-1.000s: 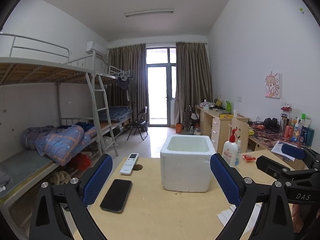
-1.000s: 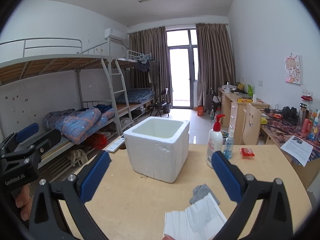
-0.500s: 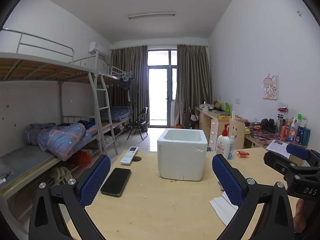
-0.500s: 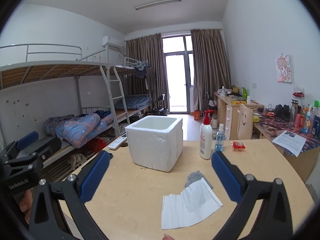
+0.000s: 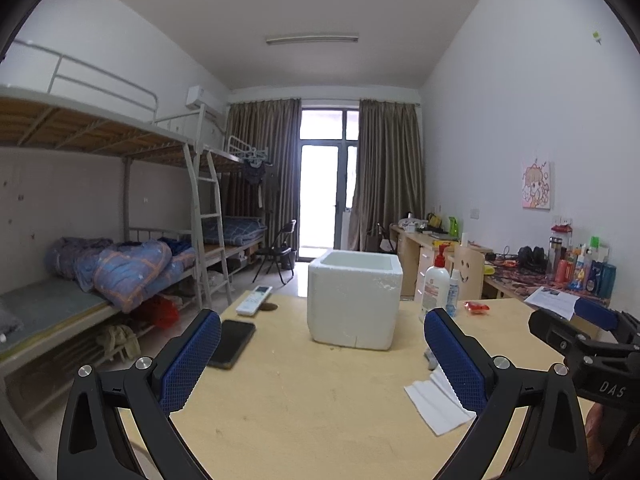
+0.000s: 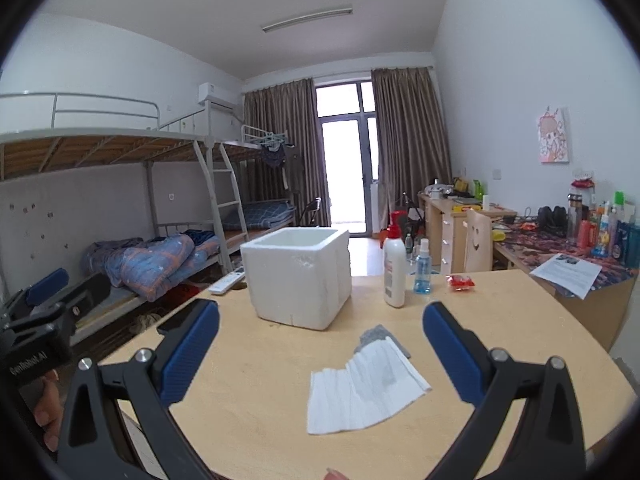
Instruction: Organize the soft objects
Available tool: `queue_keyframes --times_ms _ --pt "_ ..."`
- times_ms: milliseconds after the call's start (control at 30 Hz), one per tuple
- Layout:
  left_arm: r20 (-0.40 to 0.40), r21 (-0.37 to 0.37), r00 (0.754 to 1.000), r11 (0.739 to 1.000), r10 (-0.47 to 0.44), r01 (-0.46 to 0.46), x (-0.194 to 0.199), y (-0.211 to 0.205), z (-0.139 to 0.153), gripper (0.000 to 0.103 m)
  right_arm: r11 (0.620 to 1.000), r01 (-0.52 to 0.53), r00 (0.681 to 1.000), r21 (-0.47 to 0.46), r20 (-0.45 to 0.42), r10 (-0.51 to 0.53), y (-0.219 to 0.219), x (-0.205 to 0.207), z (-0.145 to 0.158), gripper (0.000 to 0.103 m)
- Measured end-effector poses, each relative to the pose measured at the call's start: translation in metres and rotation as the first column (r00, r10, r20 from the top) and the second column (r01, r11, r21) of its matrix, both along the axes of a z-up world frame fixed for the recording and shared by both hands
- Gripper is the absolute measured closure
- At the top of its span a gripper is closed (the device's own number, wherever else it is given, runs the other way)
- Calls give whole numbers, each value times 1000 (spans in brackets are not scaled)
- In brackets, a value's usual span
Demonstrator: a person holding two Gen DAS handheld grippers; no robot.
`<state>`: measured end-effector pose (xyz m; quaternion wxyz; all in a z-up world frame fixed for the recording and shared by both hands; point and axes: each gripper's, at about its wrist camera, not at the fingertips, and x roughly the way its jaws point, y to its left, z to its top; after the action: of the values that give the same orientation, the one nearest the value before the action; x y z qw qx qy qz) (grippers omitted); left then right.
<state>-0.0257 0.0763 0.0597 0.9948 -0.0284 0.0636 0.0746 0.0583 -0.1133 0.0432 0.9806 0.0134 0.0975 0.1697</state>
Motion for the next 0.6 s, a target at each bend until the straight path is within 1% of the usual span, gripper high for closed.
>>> queue_keyframes --times_ms 100,200,433,600 --pt "6 -24 1000 1000 15 -15 -6 2 -9 1 1000 10 1000 -21 19 -10 -2 -8 -6 0" --pt "11 -16 999 999 30 -30 -9 -2 -17 1 1000 15 999 -27 30 -15 -6 -14 -9 0" --pt "7 0 1000 1000 12 -12 -9 -9 -32 1 999 27 999 -38 27 -26 -13 -18 -21 0" --pt "13 -17 1000 1000 6 -6 -8 -10 -45 1 999 38 999 -25 1 -38 -20 -12 -30 0"
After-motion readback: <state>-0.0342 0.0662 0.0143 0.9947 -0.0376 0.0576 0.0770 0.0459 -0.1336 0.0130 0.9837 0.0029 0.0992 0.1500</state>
